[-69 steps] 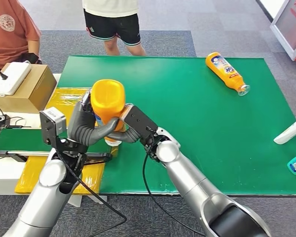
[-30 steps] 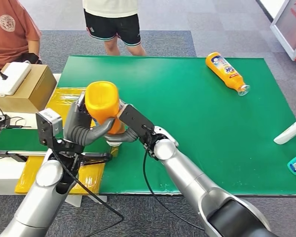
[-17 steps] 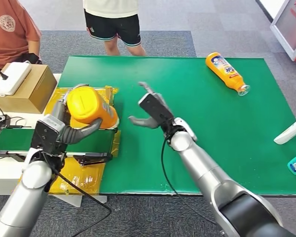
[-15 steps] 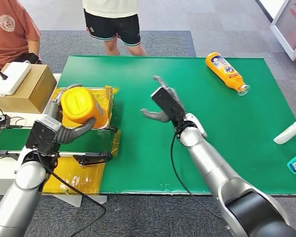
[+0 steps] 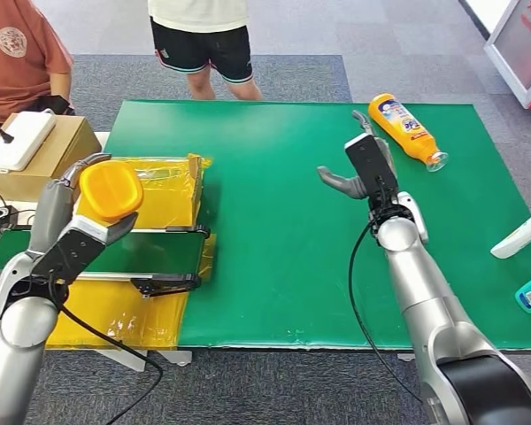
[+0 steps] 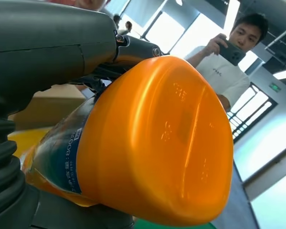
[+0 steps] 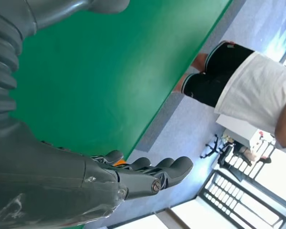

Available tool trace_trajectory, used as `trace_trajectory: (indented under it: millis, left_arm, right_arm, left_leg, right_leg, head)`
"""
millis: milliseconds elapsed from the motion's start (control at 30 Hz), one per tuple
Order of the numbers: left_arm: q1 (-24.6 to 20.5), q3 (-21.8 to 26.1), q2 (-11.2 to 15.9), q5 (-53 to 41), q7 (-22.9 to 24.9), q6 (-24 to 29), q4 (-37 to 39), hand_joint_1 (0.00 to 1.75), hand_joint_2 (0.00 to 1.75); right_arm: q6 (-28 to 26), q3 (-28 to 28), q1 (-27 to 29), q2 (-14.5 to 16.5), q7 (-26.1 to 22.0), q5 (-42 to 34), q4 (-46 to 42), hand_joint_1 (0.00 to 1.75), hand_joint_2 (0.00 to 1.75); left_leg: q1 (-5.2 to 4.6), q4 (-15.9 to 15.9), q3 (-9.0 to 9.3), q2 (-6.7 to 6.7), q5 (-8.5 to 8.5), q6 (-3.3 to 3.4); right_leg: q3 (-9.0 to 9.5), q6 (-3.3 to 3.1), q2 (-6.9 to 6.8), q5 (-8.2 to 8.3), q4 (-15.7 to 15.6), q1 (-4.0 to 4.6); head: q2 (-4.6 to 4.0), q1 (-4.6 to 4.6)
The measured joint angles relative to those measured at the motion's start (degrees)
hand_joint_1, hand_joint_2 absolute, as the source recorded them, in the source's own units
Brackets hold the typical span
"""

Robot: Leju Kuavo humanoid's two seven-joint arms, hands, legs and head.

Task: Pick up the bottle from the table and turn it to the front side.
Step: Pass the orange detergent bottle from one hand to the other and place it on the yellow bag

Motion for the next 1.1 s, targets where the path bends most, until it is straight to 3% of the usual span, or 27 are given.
trace_trajectory:
  millis: [233, 467, 800, 1100]
  left_arm:
    - [-0.8, 0.1, 0.9, -14.2, 5.0, -3.2, -0.1, 1.75, 1.75]
    - [-4.5, -1.2, 1.9, -25.2, 7.8, -7.0, 5.0, 1.75, 1.75]
    - [-8.8, -4.7, 1.9, -29.8, 8.5, -10.0, 15.4, 1.75, 1.75]
    - [-8.8, -7.8, 1.1, -30.9, 8.3, -10.2, 18.5, 1.75, 1.75]
  right_arm:
    - [1.2, -3.0, 0.7, 0.0, 0.3, 1.9, -2.5, 0.00, 1.75]
    - [3.0, -4.1, 0.5, 0.7, 0.3, 3.9, -3.6, 0.00, 1.75]
    - [4.0, -4.5, 0.1, 2.6, 0.2, 5.1, -3.6, 0.00, 1.75]
    - [4.3, -4.5, -0.2, 3.3, 0.1, 5.5, -3.6, 0.00, 1.75]
  left_leg:
    - [-0.01, 0.0, 0.00, 0.00, 0.01, 0.00]
    - [0.00, 0.0, 0.00, 0.00, 0.04, -0.04]
    - [0.00, 0.0, 0.01, 0.00, 0.04, -0.05]
    - [0.00, 0.0, 0.00, 0.00, 0.04, -0.04]
  right_leg:
    - [0.00, 0.00, 0.00, 0.01, 0.0, -0.01]
    - [0.00, 0.00, 0.00, 0.01, 0.0, 0.00]
    - [-0.01, 0.00, 0.01, 0.01, 0.0, 0.00]
    - [0.01, 0.00, 0.00, 0.01, 0.0, -0.01]
  head:
    - [0.00, 0.00]
    - [0.00, 0.00]
    - [0.00, 0.00]
    - [0.00, 0.00]
